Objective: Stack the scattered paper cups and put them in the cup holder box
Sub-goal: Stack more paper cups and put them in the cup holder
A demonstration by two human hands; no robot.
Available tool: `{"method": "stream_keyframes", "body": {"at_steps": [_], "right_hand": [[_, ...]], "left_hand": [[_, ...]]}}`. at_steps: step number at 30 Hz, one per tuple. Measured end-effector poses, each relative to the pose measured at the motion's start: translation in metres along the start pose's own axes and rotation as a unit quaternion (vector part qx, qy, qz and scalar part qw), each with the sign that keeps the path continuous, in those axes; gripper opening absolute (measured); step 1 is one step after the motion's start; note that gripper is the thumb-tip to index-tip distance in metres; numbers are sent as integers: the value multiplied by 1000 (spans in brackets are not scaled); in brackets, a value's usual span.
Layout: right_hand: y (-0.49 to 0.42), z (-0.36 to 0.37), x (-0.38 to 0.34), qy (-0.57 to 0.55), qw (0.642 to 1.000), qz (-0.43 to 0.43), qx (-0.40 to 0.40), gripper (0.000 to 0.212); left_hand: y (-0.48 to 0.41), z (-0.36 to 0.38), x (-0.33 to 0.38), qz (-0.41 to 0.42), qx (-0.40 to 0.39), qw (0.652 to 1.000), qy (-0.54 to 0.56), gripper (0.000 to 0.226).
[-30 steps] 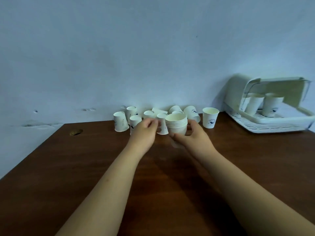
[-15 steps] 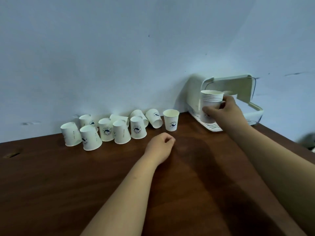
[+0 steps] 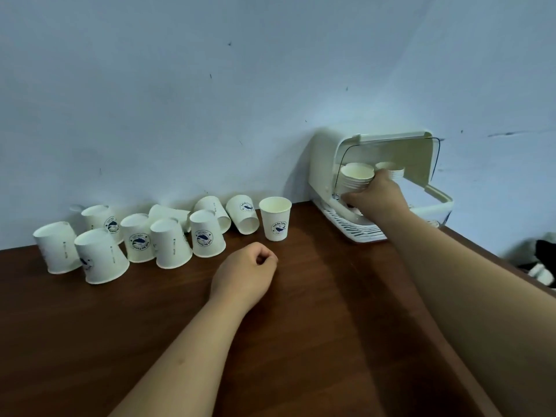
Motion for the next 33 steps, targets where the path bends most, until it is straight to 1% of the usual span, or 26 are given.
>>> {"method": "stream_keyframes", "body": {"at_steps": [2,3,5,8,9,10,12,13,14,15,16,17,18,19,20,22,23,25,28,29,30,33], "right_hand": [[-7,9,-1,54,998,11,-15,96],[-8,11,-2,85,996,16,-30,95],[-18,17,1,118,992,23,-47,84],[-77,44,30,151,986,24,-71,95],[-90,50,35,155,985,18,-79,89],[-84,46,31,154,985,13,-81,78],[-31,18,3,146,986,0,-80,54],[-15,9,-5,128,990,4,-60,45],[-6,4,-8,93,995,13,-27,41],[4,-1,-9,51,998,19,24,44],[15,-3,-13,21,997,2,79,47],[30,-1,-20,6,992,-35,121,47],[45,3,-28,-6,987,-84,139,42],[57,14,-37,-14,983,-132,126,38],[70,26,-47,-18,981,-174,89,38],[91,54,-64,23,976,-215,-13,50],[99,67,-71,61,972,-223,-48,55],[105,90,-76,118,967,-207,-87,51],[103,103,-72,87,977,-175,-85,33],[102,103,-71,66,979,-175,-82,29],[103,102,-71,43,979,-181,-80,27],[115,87,-81,-18,971,-226,-80,23]], "left_hand": [[-2,0,-1,-1,2,1000,-1,14],[-2,1,-2,-2,2,1000,0,14],[-2,1,-3,-2,2,1000,5,14],[-2,1,-3,-6,1,1000,8,14],[-2,1,-2,-5,1,1000,9,15],[-2,1,-2,-6,0,1000,9,15],[-1,0,-1,-7,-3,1000,10,15],[-1,-1,-1,-7,-4,1000,12,15],[0,-1,0,-7,-6,1000,14,15],[1,-2,1,-8,-9,1000,16,15],[1,-3,1,-7,-10,1000,20,15],[2,-3,1,-6,-11,1000,24,14],[3,-4,1,-5,-11,999,30,14],[4,-4,1,-6,-10,999,39,14],[6,-5,1,-7,-6,999,54,13],[7,-7,1,-12,11,994,104,12],[9,-9,0,-14,22,991,134,12],[9,-13,-3,-20,48,980,193,12],[10,-19,-6,-25,75,971,225,10],[10,-21,-8,-21,88,971,223,13],[9,-23,-7,-14,98,971,217,23],[8,-35,-2,9,108,982,155,68]]}}
Point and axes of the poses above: each hand's wrist, its own y-axis away from the middle knuckle, its own z-axis out of the palm, x = y × z, the point moved 2 cm from there along -y, towards the middle knuckle, and after that the axes turned 7 degrees about y, right-handed, at the moved point
